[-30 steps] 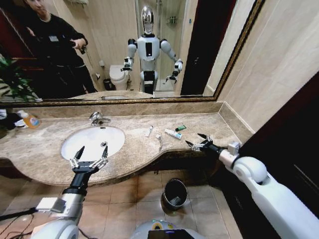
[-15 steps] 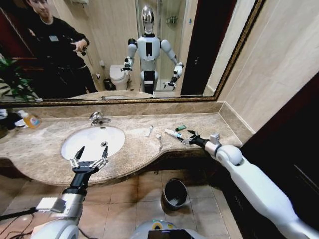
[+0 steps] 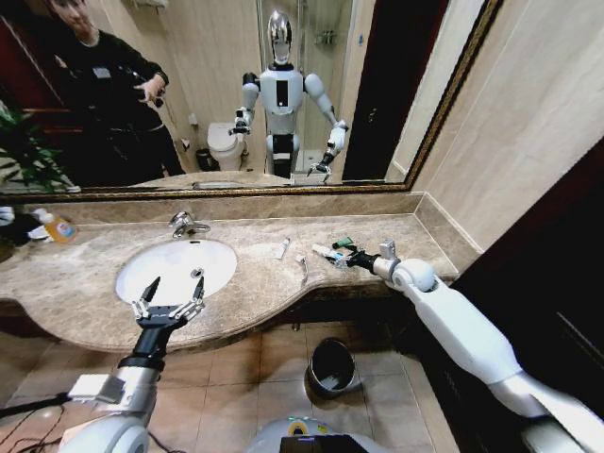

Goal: Pick up the trash from the sink and place it in the trash bin.

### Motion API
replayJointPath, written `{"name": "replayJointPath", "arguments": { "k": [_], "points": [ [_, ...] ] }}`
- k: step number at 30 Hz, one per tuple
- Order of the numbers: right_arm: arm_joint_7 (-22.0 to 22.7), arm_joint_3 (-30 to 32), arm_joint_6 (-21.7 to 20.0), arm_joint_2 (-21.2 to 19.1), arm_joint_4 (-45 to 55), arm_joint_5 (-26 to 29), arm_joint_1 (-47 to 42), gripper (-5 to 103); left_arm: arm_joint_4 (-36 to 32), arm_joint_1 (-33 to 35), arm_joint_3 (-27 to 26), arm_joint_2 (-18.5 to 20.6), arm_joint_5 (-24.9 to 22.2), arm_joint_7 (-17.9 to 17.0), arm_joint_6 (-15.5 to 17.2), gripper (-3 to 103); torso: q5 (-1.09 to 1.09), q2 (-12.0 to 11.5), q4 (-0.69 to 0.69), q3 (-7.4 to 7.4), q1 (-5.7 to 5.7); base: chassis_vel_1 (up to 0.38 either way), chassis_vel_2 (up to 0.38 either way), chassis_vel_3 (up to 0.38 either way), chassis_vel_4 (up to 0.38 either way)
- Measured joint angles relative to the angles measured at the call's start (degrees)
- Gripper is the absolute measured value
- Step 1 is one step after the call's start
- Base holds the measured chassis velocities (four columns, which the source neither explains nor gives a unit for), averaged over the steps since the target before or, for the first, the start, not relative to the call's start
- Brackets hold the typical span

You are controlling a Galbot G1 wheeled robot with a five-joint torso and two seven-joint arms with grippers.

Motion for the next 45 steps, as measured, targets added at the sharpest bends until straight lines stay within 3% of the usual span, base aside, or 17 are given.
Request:
{"name": "replayJointPath", "arguments": {
  "k": [12, 20, 22, 24, 28, 31, 35, 41, 45],
  "points": [
    [0.79, -3.40, -0.32, -1.35, -0.67, -0.64, 1.78, 70, 0.00, 0.00, 0.00, 0.00, 0.00, 0.00, 0.00, 100, 0.00, 0.00, 0.00, 0.00, 0.00, 0.000, 0.000, 0.000, 0.000],
    [1.06, -3.58, -0.34, -1.25, -0.57, -1.13, 1.31, 66, 0.00, 0.00, 0.00, 0.00, 0.00, 0.00, 0.00, 100, 0.00, 0.00, 0.00, 0.00, 0.00, 0.000, 0.000, 0.000, 0.000],
    [1.66, -3.92, -0.35, -1.10, -0.37, -1.20, 1.30, 51, 0.00, 0.00, 0.00, 0.00, 0.00, 0.00, 0.00, 100, 0.00, 0.00, 0.00, 0.00, 0.00, 0.000, 0.000, 0.000, 0.000],
    [2.08, -4.11, -0.35, -0.97, -0.25, -1.20, 1.31, 51, 0.00, 0.00, 0.00, 0.00, 0.00, 0.00, 0.00, 100, 0.00, 0.00, 0.00, 0.00, 0.00, 0.000, 0.000, 0.000, 0.000],
    [3.12, -4.79, -0.57, -0.22, 0.13, -1.42, 1.46, 30, 0.00, 0.00, 0.00, 0.00, 0.00, 0.00, 0.00, 100, -0.01, 0.00, 0.00, 0.00, 0.00, 0.000, 0.000, 0.000, 0.000],
    [3.30, -5.00, -0.57, 0.01, 0.20, -1.62, 1.46, 27, 0.00, 0.00, 0.00, 0.00, 0.00, 0.00, 0.00, 100, -0.01, 0.00, 0.00, 0.00, 0.00, 0.000, 0.000, 0.000, 0.000],
    [3.76, -5.47, -0.56, 0.83, 0.53, -1.95, 1.46, 14, 0.00, 0.00, 0.00, 0.00, 0.00, 0.00, 0.00, 100, -0.01, 0.01, 0.00, -0.01, -0.01, 0.000, 0.000, 0.000, 0.000],
    [4.80, -4.28, -0.59, 1.18, 1.92, -1.22, 1.26, 12, 0.00, 0.00, 0.00, 0.00, 0.00, 0.00, 0.00, 100, 0.02, 0.00, 0.01, 0.00, 0.00, 0.000, 0.000, 0.000, 0.000],
    [5.64, -0.23, -0.45, -0.08, 6.29, 1.59, -0.44, 12, 0.00, 0.00, 0.00, 0.00, 0.00, 0.00, 0.00, 100, 0.01, 0.01, 0.01, 0.00, 0.00, 0.000, 0.000, 0.000, 0.000]
  ]
}}
